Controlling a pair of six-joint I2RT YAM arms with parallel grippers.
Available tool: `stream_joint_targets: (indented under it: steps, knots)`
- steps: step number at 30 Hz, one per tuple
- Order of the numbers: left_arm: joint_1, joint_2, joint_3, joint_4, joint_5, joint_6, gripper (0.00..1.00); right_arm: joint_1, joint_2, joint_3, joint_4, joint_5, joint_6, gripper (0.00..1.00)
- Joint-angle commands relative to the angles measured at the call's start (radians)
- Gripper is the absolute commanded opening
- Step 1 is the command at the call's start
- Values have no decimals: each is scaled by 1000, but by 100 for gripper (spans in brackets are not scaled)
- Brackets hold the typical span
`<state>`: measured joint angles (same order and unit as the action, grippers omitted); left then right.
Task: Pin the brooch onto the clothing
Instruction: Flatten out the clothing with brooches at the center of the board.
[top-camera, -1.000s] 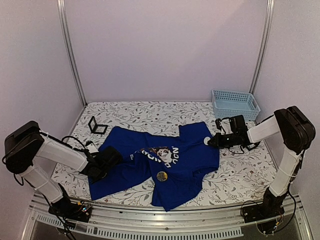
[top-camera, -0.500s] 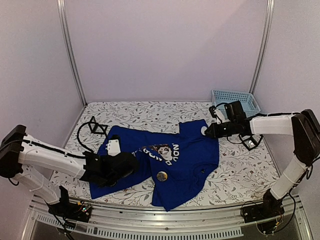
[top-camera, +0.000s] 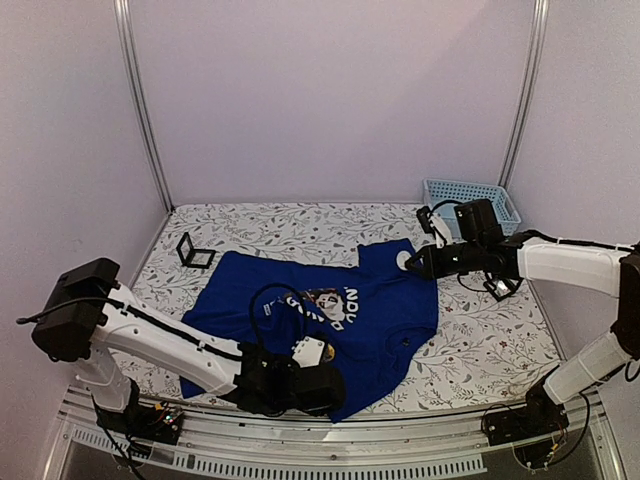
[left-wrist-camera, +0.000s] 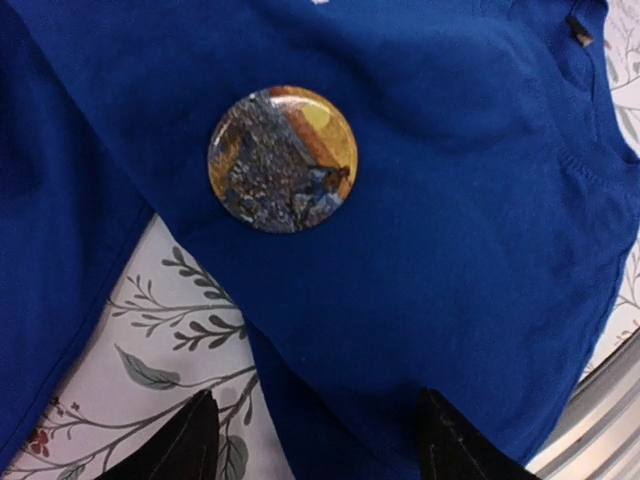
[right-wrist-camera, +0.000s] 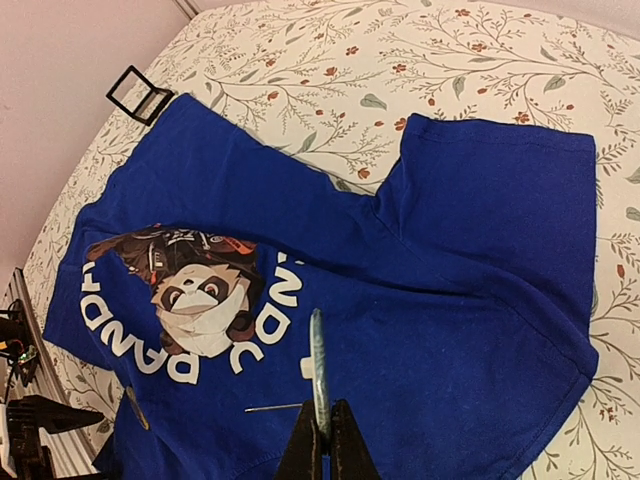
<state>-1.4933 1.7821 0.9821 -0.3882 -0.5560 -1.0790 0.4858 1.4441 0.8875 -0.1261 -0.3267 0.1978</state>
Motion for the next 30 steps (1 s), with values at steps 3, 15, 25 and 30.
stream_joint_targets:
  steps: [3,15,25,30]
  knots:
    - [37,88,43,-57,215,102,56,11,-51,-28,-9,-18,5,0]
    - [-66,203,187,355,647,679,0,12,-94,-31,-14,-56,10,0]
    - [-41,82,118,419,692,687,52,63,-59,-67,-18,-123,27,0]
    - [-16,-196,-90,327,333,368,47,125,49,-154,115,-155,74,0]
